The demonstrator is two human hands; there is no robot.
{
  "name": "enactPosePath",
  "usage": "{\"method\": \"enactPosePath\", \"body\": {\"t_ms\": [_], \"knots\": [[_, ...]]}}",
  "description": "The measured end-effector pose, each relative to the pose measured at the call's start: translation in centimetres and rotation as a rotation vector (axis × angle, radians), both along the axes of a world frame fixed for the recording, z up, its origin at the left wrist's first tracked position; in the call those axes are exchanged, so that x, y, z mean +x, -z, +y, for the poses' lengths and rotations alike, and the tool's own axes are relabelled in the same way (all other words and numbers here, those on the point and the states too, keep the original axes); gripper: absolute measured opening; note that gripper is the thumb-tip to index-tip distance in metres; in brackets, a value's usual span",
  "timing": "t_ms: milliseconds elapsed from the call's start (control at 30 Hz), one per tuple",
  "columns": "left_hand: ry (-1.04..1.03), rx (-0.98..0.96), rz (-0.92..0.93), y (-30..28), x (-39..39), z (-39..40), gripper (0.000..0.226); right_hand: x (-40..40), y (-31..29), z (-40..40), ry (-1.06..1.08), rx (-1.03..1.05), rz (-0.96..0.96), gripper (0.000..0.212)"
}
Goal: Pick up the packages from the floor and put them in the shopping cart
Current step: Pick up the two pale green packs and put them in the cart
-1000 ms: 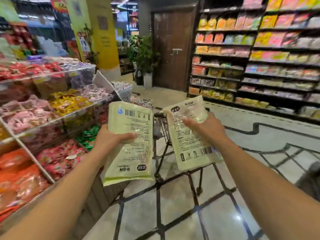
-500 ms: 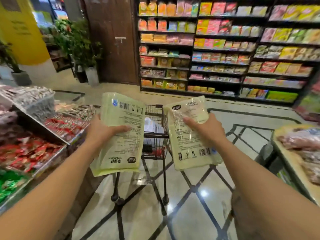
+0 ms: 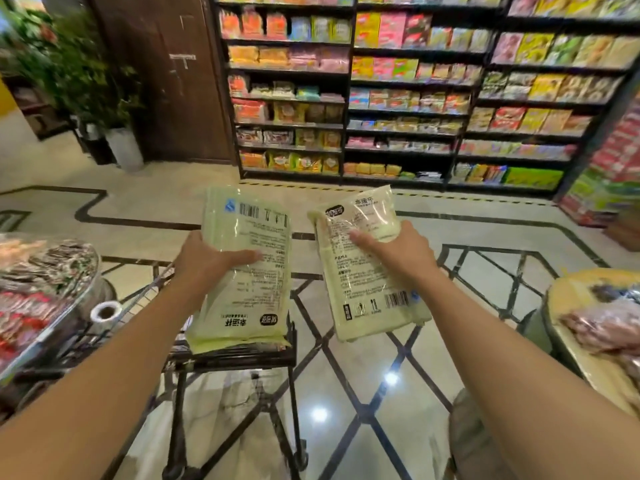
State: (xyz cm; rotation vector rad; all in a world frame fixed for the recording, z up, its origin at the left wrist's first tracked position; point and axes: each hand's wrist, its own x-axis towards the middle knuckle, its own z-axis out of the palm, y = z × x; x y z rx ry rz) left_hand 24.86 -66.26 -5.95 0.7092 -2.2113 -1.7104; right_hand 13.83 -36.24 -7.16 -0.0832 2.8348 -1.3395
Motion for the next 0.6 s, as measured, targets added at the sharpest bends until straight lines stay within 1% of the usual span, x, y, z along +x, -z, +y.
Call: {"method": "enactPosePath", "body": {"t_ms": [33,67,167,267,300,367,400,467,533,600], "knots": [[-0.007,-0.011,0.005,0.4,-2.0,0.3,0.131,-2.2,0.3,0.2,-0.013,0.009,0.007,0.101],[-0.018,-0.016,0.008,0.6,-3.9,0.8,0.128,-4.3,0.5,0.4,-0.029,0.015,0.013,0.102],[-0.077,-0.015,0.022,1.5,-9.2,2.3,0.100,-10.9,0.6,0.8,-0.079,0.021,0.023,0.104],[-0.178,0.044,0.009,2.6,-13.3,3.0,0.084,-16.8,0.4,0.7,-0.137,0.009,-0.014,0.100],[-0.206,0.059,0.006,2.7,-14.4,3.2,0.083,-18.8,0.5,0.4,-0.151,0.009,-0.021,0.100],[-0.267,0.076,0.011,3.2,-16.1,3.0,0.092,-22.4,0.5,-0.6,-0.191,0.028,-0.023,0.101],[-0.294,0.083,0.006,3.5,-16.8,2.8,0.094,-23.8,0.5,-1.3,-0.219,0.027,-0.023,0.098],[-0.338,0.071,-0.002,4.0,-17.8,1.9,0.087,-26.1,0.9,-2.9,-0.290,-0.003,-0.037,0.091],[-0.388,0.058,-0.026,4.4,-18.9,0.8,0.091,-27.8,1.4,-5.0,-0.355,-0.034,-0.047,0.086],[-0.441,0.060,-0.035,5.1,-19.6,-0.8,0.095,-29.4,2.1,-7.4,-0.420,-0.035,-0.051,0.094]]}}
